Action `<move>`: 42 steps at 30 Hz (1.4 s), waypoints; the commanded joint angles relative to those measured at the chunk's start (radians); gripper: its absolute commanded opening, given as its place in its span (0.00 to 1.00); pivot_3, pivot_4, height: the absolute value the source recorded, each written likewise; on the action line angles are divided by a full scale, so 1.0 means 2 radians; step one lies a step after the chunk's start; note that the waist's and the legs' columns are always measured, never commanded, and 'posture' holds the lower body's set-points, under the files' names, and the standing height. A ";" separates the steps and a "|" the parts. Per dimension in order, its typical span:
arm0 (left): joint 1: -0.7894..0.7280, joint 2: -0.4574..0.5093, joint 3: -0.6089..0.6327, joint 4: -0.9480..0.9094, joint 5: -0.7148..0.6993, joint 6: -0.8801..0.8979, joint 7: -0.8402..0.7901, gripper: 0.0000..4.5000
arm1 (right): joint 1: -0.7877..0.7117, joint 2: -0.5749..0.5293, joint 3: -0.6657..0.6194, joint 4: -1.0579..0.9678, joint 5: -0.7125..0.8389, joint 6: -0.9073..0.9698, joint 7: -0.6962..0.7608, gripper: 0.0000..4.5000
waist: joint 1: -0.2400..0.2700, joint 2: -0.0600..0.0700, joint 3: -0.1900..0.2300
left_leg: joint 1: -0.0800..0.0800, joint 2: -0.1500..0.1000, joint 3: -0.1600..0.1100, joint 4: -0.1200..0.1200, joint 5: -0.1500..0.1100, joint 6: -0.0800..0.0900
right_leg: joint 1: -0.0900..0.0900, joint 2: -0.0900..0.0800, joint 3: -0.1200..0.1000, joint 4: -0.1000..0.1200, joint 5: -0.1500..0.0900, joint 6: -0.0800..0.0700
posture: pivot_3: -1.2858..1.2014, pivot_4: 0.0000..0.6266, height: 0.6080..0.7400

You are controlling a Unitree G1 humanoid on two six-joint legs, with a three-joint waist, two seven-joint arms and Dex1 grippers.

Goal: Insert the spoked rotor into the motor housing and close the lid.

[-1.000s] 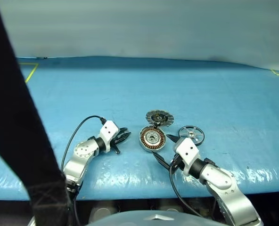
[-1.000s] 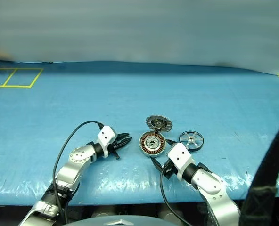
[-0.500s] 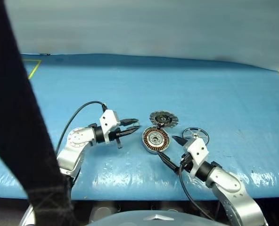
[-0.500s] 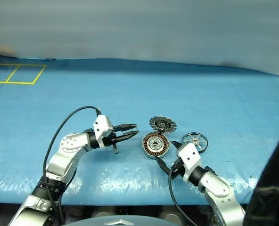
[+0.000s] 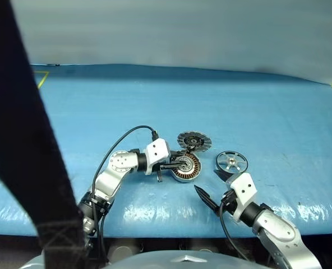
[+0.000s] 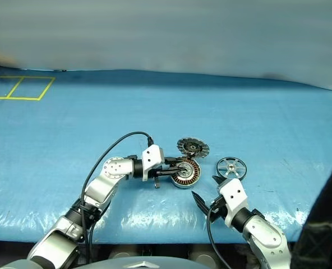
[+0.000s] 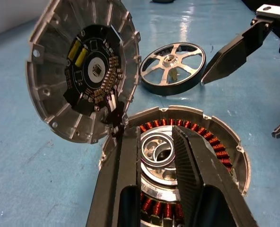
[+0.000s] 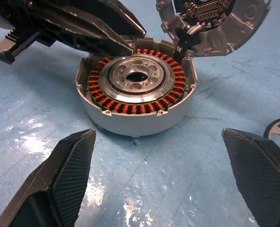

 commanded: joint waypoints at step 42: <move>-0.019 -0.041 -0.006 0.050 0.005 -0.006 -0.036 0.14 | -0.004 0.010 0.032 0.001 -0.056 -0.024 -0.026 1.00 | 0.001 0.000 0.000 | 0.000 0.000 0.000 0.002 0.000 0.001 | 0.000 0.000 0.000 0.001 0.000 0.000 | 0.52 0.24 1.00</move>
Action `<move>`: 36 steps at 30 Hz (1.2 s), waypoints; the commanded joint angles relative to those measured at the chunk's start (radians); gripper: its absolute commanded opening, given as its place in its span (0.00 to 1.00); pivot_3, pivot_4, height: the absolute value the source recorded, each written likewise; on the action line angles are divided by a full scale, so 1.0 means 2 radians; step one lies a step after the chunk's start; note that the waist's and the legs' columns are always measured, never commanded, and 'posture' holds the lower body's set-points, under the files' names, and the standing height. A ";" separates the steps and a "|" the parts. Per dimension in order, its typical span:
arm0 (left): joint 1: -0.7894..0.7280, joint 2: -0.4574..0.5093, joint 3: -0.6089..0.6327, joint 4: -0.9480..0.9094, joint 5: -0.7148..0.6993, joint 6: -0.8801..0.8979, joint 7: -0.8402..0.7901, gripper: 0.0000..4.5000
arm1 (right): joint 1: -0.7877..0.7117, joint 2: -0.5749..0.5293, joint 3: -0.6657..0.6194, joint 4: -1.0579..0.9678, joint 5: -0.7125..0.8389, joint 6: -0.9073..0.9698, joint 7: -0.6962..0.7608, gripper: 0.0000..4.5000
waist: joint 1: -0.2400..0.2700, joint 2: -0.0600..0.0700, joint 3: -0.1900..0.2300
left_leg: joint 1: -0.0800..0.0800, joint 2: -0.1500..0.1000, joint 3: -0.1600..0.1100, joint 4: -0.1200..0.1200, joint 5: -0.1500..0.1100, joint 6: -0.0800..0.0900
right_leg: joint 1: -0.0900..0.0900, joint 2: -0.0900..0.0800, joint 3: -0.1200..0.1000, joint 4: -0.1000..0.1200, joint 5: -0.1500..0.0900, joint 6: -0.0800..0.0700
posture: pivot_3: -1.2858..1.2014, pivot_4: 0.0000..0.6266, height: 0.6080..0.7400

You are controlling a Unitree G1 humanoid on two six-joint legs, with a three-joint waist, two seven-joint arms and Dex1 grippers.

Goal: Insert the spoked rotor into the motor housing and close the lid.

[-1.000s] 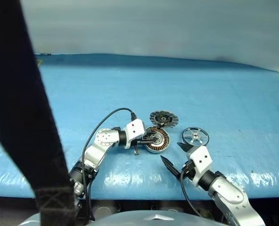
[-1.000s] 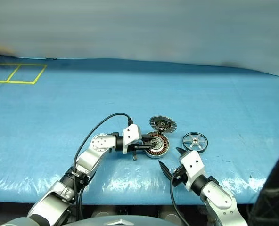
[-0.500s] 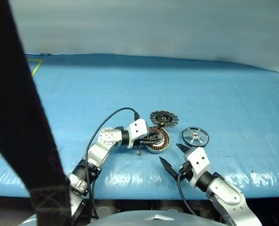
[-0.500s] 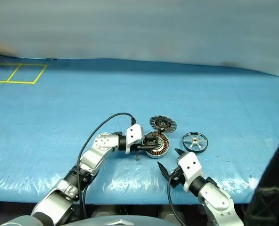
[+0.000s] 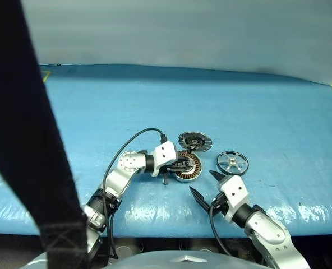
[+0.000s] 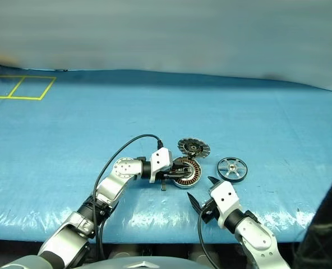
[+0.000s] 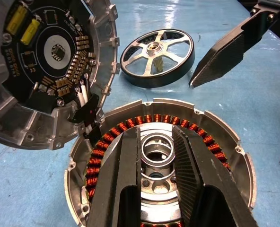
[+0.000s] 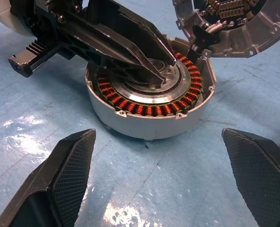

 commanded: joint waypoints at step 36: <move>0.004 0.012 -0.007 -0.004 0.009 0.004 0.006 0.30 | -0.018 -0.003 0.009 0.013 -0.021 -0.011 -0.003 1.00 | 0.000 0.000 0.000 | 0.000 0.000 0.000 0.001 0.000 0.000 | 0.000 0.000 0.000 0.000 0.000 0.000 | 0.52 0.24 1.00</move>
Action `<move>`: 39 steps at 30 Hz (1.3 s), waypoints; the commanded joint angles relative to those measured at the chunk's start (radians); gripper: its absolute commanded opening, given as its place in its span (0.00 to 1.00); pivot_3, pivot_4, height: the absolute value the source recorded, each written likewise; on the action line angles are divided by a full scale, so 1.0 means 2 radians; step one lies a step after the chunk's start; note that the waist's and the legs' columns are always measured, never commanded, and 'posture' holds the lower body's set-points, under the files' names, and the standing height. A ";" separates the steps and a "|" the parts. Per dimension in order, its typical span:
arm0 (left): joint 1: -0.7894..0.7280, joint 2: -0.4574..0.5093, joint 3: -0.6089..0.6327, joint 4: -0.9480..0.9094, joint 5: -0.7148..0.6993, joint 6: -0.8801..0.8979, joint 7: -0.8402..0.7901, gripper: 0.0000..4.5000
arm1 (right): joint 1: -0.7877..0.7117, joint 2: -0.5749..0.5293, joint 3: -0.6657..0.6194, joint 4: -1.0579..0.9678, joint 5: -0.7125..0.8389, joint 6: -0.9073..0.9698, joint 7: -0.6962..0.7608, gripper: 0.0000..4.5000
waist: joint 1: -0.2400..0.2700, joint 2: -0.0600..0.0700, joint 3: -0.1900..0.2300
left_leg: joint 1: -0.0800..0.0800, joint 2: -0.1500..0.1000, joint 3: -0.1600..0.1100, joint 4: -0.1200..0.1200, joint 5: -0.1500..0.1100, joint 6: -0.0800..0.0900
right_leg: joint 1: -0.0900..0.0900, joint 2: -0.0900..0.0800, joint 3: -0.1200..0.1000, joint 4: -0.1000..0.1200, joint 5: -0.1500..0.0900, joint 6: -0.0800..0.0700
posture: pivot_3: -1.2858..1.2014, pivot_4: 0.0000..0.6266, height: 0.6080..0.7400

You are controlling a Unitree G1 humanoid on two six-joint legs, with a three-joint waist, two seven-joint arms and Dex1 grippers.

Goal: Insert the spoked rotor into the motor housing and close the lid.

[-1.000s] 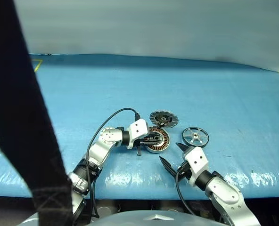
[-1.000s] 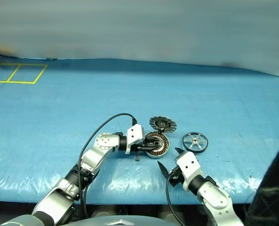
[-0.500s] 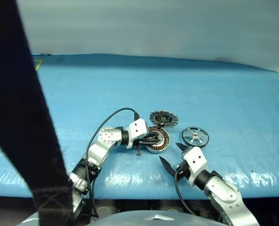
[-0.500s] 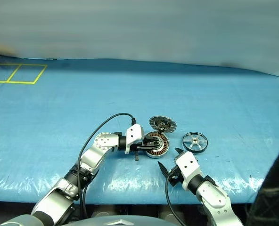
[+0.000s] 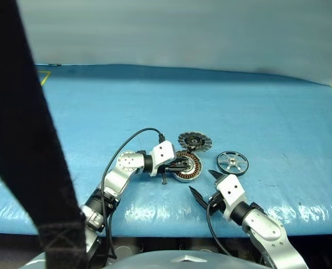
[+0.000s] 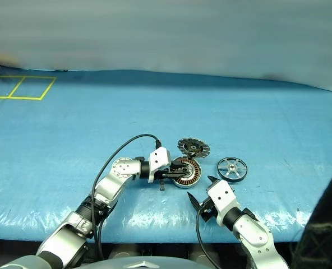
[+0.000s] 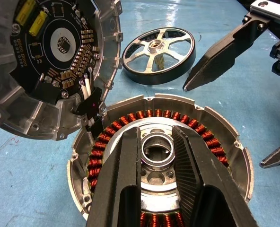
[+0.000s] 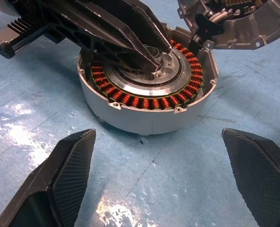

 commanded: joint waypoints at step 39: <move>0.181 0.094 0.103 -0.281 -0.120 0.128 0.044 0.56 | -0.171 0.008 0.022 0.075 0.039 -0.003 0.049 0.15 | -0.002 0.001 0.000 | 0.000 0.000 0.000 0.000 0.001 -0.001 | 0.000 0.000 0.000 0.000 0.001 -0.002 | 0.52 0.24 1.00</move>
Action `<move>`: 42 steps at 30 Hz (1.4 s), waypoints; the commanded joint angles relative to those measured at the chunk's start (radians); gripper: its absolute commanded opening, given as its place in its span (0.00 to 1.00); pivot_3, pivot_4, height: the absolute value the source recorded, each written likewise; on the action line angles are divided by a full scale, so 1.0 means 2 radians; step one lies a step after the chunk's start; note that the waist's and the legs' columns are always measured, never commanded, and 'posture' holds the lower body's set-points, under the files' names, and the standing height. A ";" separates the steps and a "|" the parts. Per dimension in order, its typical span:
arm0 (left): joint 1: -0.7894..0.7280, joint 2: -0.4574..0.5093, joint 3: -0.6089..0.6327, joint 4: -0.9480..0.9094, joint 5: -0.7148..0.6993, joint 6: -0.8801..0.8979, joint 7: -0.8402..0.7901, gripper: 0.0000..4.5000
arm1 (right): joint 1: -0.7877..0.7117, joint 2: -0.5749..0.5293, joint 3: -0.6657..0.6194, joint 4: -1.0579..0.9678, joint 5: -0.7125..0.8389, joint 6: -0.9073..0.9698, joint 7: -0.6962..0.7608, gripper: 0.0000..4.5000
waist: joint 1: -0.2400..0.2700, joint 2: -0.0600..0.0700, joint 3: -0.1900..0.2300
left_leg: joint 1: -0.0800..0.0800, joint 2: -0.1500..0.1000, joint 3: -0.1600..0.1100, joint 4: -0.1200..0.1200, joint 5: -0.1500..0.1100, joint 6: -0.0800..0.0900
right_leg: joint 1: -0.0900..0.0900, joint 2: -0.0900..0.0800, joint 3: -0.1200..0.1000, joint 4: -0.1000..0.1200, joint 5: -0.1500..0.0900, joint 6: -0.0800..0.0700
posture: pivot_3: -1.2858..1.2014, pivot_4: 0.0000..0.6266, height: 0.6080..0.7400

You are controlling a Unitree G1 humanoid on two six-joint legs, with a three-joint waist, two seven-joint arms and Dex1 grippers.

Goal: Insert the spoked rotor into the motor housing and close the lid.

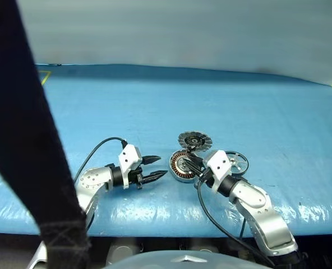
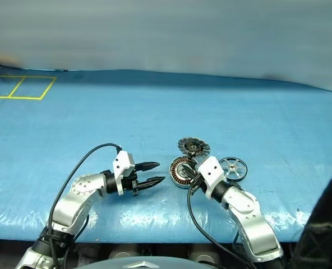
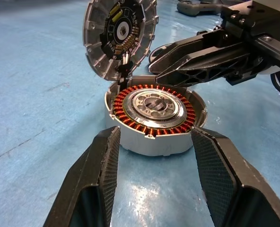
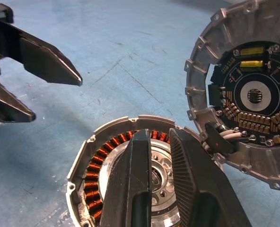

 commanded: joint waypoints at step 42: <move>0.010 -0.006 -0.017 -0.037 -0.005 0.021 0.040 0.56 | -0.012 -0.072 0.080 0.091 -0.179 -0.039 -0.007 0.01 | -0.001 -0.002 -0.002 | 0.004 0.001 0.000 0.000 0.000 0.000 | 0.001 -0.003 -0.001 0.000 -0.001 0.001 | 0.52 0.24 1.00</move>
